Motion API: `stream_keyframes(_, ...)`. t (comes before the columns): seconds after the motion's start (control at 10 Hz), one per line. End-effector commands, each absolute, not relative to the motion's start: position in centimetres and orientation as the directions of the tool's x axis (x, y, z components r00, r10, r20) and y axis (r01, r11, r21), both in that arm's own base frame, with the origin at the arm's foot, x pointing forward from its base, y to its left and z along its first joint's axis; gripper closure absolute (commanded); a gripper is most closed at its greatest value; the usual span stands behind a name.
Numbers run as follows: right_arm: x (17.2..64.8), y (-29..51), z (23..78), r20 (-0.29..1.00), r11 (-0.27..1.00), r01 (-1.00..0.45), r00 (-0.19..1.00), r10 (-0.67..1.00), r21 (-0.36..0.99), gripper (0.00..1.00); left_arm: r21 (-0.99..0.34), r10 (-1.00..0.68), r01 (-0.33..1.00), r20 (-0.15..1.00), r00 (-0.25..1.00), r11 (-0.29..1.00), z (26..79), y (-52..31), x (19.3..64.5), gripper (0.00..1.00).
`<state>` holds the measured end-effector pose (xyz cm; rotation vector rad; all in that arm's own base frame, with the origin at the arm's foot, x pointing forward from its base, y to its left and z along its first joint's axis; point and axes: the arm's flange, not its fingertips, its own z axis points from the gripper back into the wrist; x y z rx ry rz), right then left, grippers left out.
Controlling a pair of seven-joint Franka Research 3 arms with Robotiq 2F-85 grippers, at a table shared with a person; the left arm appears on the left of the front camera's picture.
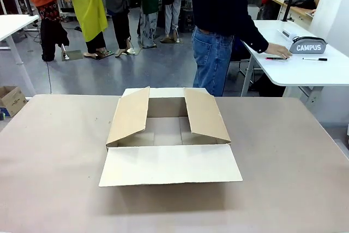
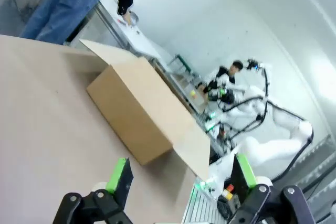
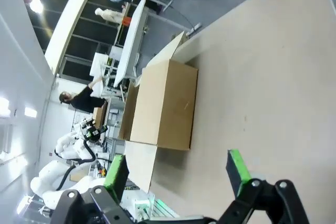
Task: Pack the gift set into the box.
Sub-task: Place both hands on the side flaps of the Package Box and spread them outward.
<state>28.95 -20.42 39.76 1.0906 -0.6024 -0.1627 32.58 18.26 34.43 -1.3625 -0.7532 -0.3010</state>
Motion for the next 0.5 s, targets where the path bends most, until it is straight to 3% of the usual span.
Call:
stream_keyframes(0.0,28.0,-20.7,40.7,0.412,0.482,-0.202,0.828,-0.381,0.853,0.00,-0.708,0.127,0.662,0.701,0.702,0.247,35.3,17.1,32.4,0.00)
stream_keyframes(0.2,28.5,-20.4,40.0,0.374,0.473,-0.164,0.839,-0.394,0.866,0.00,-0.751,0.169,0.621,0.657,0.735,0.222,34.4,17.3,32.8,0.00)
stream_keyframes(0.4,30.7,-13.1,44.0,0.475,0.705,-0.163,0.837,-0.271,0.690,0.00,-0.646,-0.025,0.680,0.719,0.695,0.348,39.5,12.0,33.0,0.00)
